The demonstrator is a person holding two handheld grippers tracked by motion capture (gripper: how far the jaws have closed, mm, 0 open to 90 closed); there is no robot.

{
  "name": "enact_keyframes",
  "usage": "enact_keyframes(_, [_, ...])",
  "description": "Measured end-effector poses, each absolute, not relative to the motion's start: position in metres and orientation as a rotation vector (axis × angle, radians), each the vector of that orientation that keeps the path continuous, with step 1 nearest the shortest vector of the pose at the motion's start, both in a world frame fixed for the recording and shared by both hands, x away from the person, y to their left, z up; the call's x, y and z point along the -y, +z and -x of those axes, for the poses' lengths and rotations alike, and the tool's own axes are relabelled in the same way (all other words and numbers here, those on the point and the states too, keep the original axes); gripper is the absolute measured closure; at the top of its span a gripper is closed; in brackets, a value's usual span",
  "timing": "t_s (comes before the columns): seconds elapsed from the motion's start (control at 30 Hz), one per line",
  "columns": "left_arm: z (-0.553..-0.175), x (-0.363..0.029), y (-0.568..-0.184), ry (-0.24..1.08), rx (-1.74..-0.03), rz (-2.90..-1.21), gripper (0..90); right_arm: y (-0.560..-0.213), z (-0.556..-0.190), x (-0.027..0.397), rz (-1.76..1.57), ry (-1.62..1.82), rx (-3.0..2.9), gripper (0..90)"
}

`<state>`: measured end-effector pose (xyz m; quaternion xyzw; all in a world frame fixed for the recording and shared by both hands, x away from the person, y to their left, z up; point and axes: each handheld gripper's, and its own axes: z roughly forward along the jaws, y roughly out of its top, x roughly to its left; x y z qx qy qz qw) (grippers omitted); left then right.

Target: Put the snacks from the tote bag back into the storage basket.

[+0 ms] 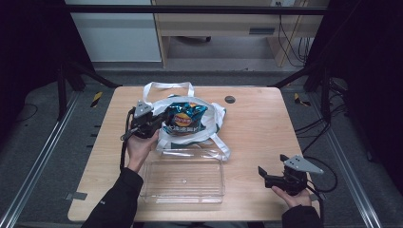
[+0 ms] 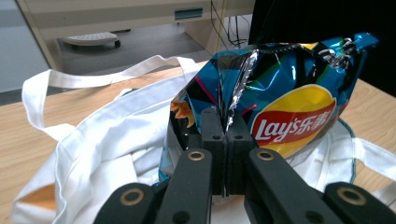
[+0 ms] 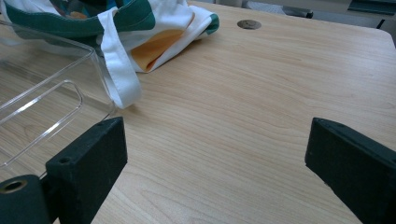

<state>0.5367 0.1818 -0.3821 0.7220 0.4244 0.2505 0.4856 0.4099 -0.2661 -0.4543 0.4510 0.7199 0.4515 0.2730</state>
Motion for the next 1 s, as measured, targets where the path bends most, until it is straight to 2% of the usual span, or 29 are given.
enact_keyframes(0.13, [-0.536,-0.184,-0.381,0.616,-1.002,-1.747,81.9,-0.454,-0.410,0.265,-1.213,1.213,-1.939,5.9])
enact_keyframes(0.27, [-0.538,-0.184,-0.375,0.666,-0.980,-1.732,61.0,-0.454,-0.410,0.266,-1.212,1.213,-1.938,5.9])
enact_keyframes(0.4, [-0.541,-0.182,-0.369,0.672,-0.976,-1.729,56.0,-0.455,-0.410,0.266,-1.211,1.213,-1.938,5.9])
enact_keyframes(0.5, [-0.544,-0.180,-0.369,0.666,-0.979,-1.742,58.6,-0.454,-0.410,0.266,-1.213,1.215,-1.938,5.9])
enact_keyframes(0.67, [-0.550,-0.178,-0.374,0.642,-0.997,-1.777,68.3,-0.454,-0.410,0.266,-1.211,1.215,-1.939,5.9])
enact_keyframes(0.9, [-0.551,-0.178,-0.374,0.631,-1.007,-1.779,87.4,-0.455,-0.410,0.265,-1.216,1.217,-1.943,5.9])
enact_keyframes(1.0, [-0.549,-0.175,-0.374,0.640,-1.011,-1.782,88.4,-0.454,-0.410,0.266,-1.213,1.217,-1.940,5.9])
